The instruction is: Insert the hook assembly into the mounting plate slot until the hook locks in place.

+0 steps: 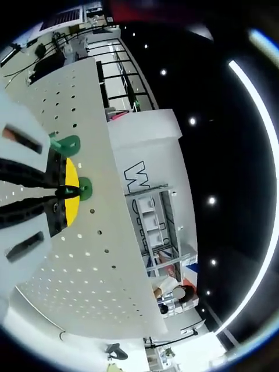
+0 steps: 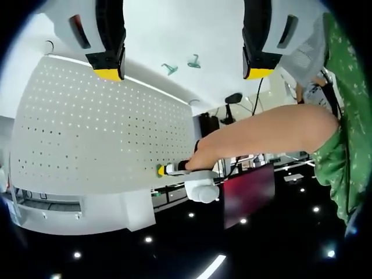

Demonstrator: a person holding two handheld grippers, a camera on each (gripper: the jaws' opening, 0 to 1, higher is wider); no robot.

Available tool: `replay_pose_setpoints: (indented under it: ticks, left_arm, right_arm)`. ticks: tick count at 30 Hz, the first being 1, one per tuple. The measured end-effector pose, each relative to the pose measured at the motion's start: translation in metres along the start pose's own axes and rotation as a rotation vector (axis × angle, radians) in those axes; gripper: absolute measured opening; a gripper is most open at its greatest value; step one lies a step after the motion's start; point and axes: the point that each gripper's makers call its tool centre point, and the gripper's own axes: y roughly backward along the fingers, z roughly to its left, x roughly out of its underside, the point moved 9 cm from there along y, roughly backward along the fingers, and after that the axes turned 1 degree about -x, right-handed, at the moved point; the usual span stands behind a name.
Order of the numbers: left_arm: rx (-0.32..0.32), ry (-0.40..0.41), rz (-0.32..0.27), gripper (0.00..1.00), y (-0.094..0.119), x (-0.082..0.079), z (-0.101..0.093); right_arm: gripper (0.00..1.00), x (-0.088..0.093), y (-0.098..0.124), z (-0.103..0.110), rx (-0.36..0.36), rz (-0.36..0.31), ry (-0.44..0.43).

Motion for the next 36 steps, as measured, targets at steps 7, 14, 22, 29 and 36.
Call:
replay_pose_setpoints:
  ticks: [7,14,22,29,36]
  left_arm:
    - [-0.003,-0.016,-0.001,0.03,0.0001,-0.0002,-0.0006]
    - [-0.005,-0.021,0.003,0.04,-0.0001,0.0014,-0.0013]
    - [-0.004,-0.021,0.000,0.05,-0.0006,0.0019,-0.0002]
    - [0.000,-0.013,-0.005,0.05,-0.0007,0.0025,0.0005]
    - [0.005,-0.005,-0.004,0.06,-0.0011,0.0037,-0.0007]
  right_arm:
    - [0.85,0.0003,0.0002,-0.0009,0.002,-0.003,-0.003]
    - [0.85,-0.0002,0.0001,-0.0016,0.004,-0.005,-0.004]
    - [0.85,0.0007,0.0004,-0.0030,0.007,-0.004,-0.007]
    - [0.85,0.0002,-0.0001,-0.0035,0.007,-0.005,-0.006]
    - [0.85,-0.0006,-0.0002,-0.0035,0.007,-0.005,-0.004]
